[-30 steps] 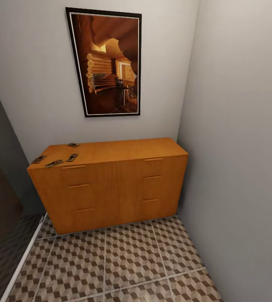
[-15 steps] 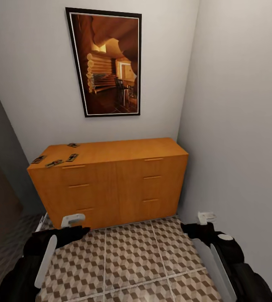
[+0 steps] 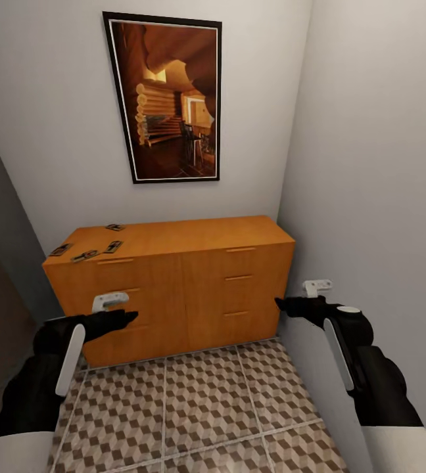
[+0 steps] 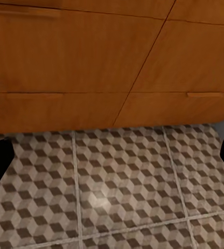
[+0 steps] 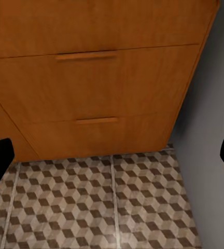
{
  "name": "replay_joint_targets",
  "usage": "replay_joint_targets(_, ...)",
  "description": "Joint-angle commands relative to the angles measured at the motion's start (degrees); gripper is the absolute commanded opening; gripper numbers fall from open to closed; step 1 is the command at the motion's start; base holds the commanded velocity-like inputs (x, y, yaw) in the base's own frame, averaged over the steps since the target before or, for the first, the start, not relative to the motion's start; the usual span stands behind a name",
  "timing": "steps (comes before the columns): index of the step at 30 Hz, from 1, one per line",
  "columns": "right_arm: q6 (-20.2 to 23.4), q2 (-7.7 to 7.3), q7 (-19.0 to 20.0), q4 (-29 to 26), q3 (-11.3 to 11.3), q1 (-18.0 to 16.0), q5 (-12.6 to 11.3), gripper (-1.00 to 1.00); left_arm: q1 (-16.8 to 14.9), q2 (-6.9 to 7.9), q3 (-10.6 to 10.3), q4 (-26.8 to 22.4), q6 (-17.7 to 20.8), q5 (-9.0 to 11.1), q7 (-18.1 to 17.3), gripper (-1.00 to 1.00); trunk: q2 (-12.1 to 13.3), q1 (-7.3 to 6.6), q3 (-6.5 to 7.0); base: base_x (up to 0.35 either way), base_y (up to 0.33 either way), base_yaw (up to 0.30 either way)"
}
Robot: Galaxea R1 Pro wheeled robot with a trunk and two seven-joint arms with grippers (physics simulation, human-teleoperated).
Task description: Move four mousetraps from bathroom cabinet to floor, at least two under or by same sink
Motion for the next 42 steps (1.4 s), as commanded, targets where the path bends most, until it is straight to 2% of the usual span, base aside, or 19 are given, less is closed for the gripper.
replay_joint_targets(1, 0.28, 0.00, 0.17, -0.05, -0.05, -0.09, 0.00, 1.00, -0.16, 0.05, 0.06, -0.04, 0.24, 0.28, -0.05, 1.00, -0.03, 0.00, -0.06, 0.000, 0.000, 0.000)
replay_joint_targets(3, 0.42, 0.05, 0.22, -0.04, -0.11, -1.91, -0.03, 1.00, -0.42, 0.16, 0.03, -0.04, -0.19, 0.27, -0.12, 1.00, -0.03, 0.00, -0.06, 0.000, 0.000, 0.000)
replay_joint_targets(11, 0.62, 0.10, 0.26, -0.03, -0.21, -5.57, -0.05, 1.00, -1.73, 0.08, -0.43, -0.12, -1.75, 0.26, -0.33, 1.00, -0.03, 0.00, -0.06, 0.000, 0.000, 0.000)
replay_joint_targets(17, 0.58, -0.02, 0.27, 0.10, -0.67, -6.86, -0.08, 1.00, -2.93, 0.08, -2.38, -0.19, -2.13, 0.29, -0.50, 1.00, -0.03, 0.00, -0.06, 0.000, 0.000, 0.000)
replay_joint_targets(23, 0.48, 0.04, 0.29, 0.05, -1.26, -7.43, -0.92, 1.00, -4.09, -0.18, -3.07, -0.25, -2.25, 0.35, -0.61, 1.00, -0.03, 0.00, -0.06, 0.000, 0.000, 0.000)
replay_joint_targets(27, 0.46, 0.08, 0.31, 0.07, -1.41, -7.80, -3.85, 1.00, -4.88, -0.31, -3.21, -0.24, -2.31, 0.48, -1.00, 1.00, -0.03, 0.00, -0.06, 0.007, 0.000, 0.000)
replay_joint_targets(29, 0.46, 0.09, 0.25, 0.10, -1.41, -7.91, -6.25, 1.00, -5.12, -0.36, -3.25, -0.24, -2.34, 0.53, -1.62, 1.00, -0.03, 0.00, -0.06, 0.048, 0.000, 0.000)
replay_joint_targets(30, 0.47, 0.10, 0.10, 0.16, -1.35, -8.12, -8.85, 1.00, -5.43, -0.42, -3.27, -0.25, -2.35, 0.53, -2.46, 1.00, -0.03, 0.00, -0.06, 0.083, 0.000, 0.000)
replay_joint_targets(34, 0.68, 0.10, -0.11, 0.19, -1.26, -9.90, -13.06, 1.00, -7.37, -0.50, -3.25, -0.33, -2.19, 0.56, -4.44, 1.00, -0.03, 0.00, -0.06, 0.067, 0.000, 0.000)
replay_joint_targets(38, 1.10, 0.14, -0.25, 0.38, -1.22, -13.07, -15.25, 1.00, -11.02, -0.33, -3.18, -0.32, -1.58, 0.59, -5.86, 1.00, -0.03, 0.00, -0.06, 0.031, 0.000, 0.000)
replay_joint_targets(42, 2.16, 0.26, -0.53, 1.61, -1.00, -16.11, -16.33, 1.00, -14.95, -0.46, -3.24, -0.26, 0.27, 0.61, -6.60, 1.00, -0.03, 0.00, -0.06, 0.130, 0.000, 0.000)
